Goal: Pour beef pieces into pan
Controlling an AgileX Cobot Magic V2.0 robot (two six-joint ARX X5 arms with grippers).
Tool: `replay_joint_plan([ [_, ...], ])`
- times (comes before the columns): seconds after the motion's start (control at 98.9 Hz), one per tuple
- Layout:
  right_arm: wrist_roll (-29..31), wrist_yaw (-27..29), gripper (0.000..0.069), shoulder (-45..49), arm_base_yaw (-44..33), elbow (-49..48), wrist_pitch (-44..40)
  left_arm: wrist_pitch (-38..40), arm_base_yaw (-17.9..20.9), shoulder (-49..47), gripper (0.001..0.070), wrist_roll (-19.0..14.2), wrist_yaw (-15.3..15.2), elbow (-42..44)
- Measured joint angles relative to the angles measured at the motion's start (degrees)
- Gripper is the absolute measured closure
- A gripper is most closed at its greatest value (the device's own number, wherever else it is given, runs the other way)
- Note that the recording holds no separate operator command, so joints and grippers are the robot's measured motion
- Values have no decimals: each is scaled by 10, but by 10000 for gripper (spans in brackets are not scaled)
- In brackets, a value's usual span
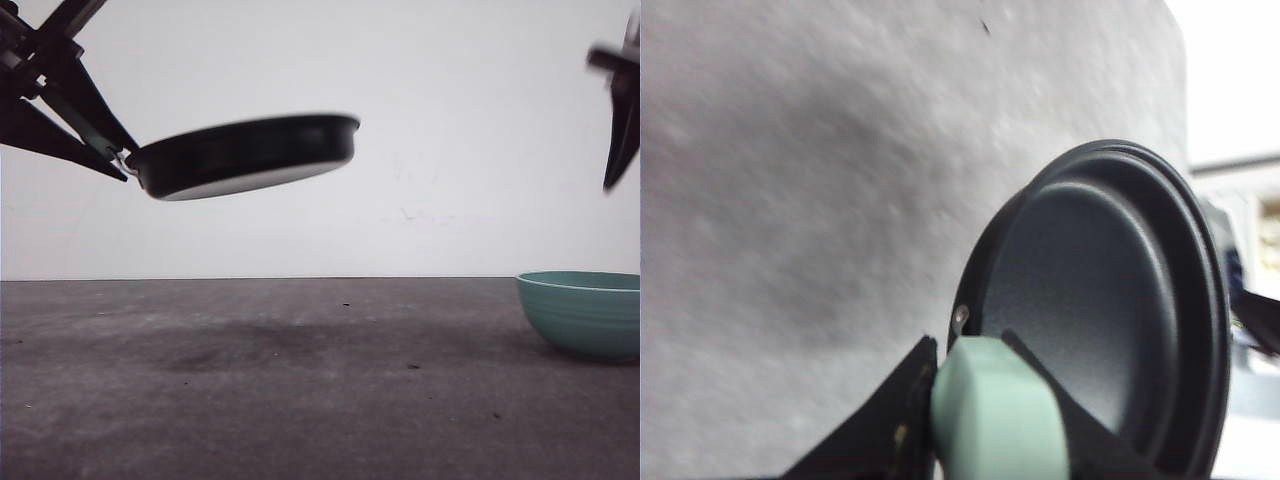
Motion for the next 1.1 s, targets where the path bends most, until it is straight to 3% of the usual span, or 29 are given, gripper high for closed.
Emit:
replay_joint_plan([
  [0.192,2,10,388,64,1,0,-9,0,-3,-7,650,0,9,0],
  [0.425,2,51,499,90,1,0,-7,0,-4,-7,650,2,10,0],
  [0.93,2,43,520,175,1,0,1,-10,-4,-7,650,5,3,0],
  [1.102,2,26,593,182,0,1,7,-28,-4,-7,650,18,-7,0],
])
